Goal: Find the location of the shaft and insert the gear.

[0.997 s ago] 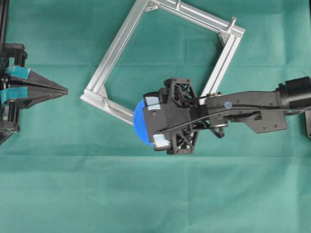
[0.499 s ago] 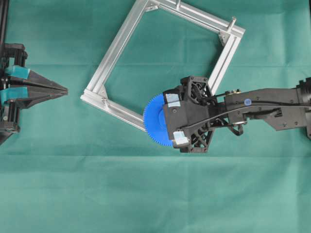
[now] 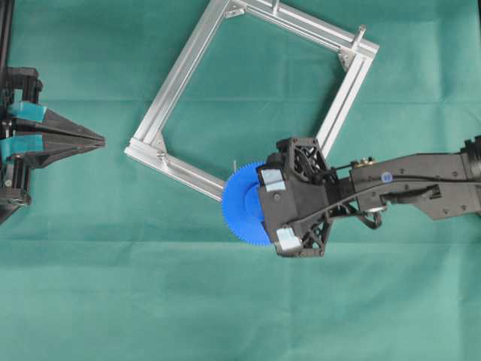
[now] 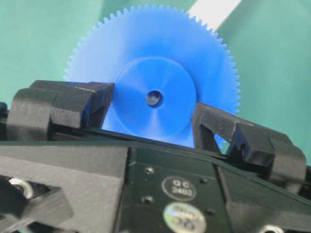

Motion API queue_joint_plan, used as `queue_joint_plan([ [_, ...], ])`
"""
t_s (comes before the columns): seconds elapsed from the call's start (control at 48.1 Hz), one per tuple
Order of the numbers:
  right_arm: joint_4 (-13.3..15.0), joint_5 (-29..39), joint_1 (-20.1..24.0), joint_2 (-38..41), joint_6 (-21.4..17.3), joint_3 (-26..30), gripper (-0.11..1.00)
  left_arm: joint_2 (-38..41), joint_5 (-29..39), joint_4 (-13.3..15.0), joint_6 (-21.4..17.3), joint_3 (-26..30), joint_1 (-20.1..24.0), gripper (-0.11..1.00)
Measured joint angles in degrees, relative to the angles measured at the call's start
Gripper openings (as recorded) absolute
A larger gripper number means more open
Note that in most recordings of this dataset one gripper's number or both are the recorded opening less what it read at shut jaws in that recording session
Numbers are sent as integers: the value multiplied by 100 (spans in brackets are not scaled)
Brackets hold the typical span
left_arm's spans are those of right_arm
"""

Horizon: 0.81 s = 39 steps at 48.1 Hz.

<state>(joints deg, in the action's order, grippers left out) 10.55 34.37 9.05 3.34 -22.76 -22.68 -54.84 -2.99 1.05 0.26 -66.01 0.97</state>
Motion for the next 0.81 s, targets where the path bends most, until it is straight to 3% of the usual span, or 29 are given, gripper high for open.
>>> queue_joint_plan([
  [0.249,-70,-18,53,9,9,9,69,0,0,0,0,0,-9,1],
  [0.81,149,-97,-105,185,35,149,69,0,0,9,35,0,0,1],
])
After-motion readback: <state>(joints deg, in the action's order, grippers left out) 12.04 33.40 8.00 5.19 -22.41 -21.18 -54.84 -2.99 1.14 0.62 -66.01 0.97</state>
